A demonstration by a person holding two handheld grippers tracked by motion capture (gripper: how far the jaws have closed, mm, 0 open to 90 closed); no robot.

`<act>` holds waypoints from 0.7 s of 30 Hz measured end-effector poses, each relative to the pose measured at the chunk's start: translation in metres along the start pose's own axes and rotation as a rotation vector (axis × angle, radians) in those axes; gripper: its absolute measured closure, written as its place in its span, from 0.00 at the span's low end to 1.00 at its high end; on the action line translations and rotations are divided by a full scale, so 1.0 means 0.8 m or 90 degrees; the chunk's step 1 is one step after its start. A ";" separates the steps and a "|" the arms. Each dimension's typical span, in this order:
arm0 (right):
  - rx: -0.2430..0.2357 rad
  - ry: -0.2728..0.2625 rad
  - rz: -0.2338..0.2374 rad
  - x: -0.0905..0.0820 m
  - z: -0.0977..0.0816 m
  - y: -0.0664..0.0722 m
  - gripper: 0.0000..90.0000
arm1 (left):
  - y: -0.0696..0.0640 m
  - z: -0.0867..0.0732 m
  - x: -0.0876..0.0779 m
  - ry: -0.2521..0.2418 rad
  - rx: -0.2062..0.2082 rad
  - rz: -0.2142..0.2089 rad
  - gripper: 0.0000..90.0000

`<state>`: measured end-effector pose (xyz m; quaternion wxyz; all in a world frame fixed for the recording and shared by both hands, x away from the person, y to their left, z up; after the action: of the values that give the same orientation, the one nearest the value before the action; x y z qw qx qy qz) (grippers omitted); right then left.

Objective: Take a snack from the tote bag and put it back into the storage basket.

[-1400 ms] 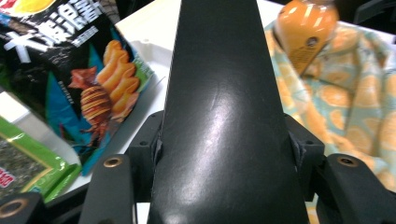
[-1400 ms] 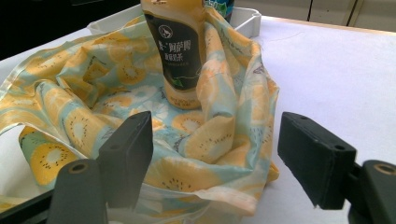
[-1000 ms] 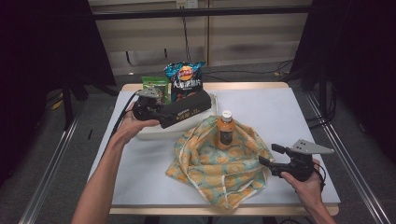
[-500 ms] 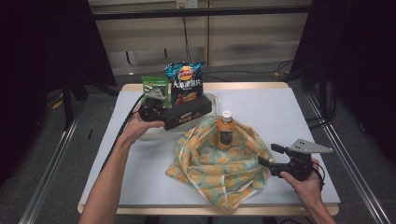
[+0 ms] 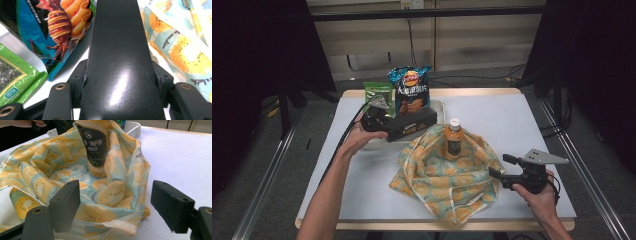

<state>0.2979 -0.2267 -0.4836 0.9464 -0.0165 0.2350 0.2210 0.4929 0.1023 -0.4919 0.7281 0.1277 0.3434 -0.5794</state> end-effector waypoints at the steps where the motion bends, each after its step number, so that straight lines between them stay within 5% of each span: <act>1: 0.001 0.000 0.000 0.000 0.000 0.000 0.26 | 0.000 0.000 0.001 0.002 0.004 -0.001 0.48; 21: 0.002 0.000 0.003 0.000 0.000 0.000 0.26 | 0.004 0.010 0.022 0.025 0.017 -0.008 0.48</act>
<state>0.2977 -0.2268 -0.4839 0.9459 -0.0146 0.2356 0.2225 0.5004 0.0849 -0.4980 0.7156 0.1469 0.3507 -0.5860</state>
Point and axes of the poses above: each handheld gripper's, and its own axes: x roughly forward along the jaws, z roughly out of its top, y roughly to its left, the point moved 9 cm from there along x, roughly forward along the jaws, and after that the axes turned 10 degrees about -z, right-handed, at the moved point
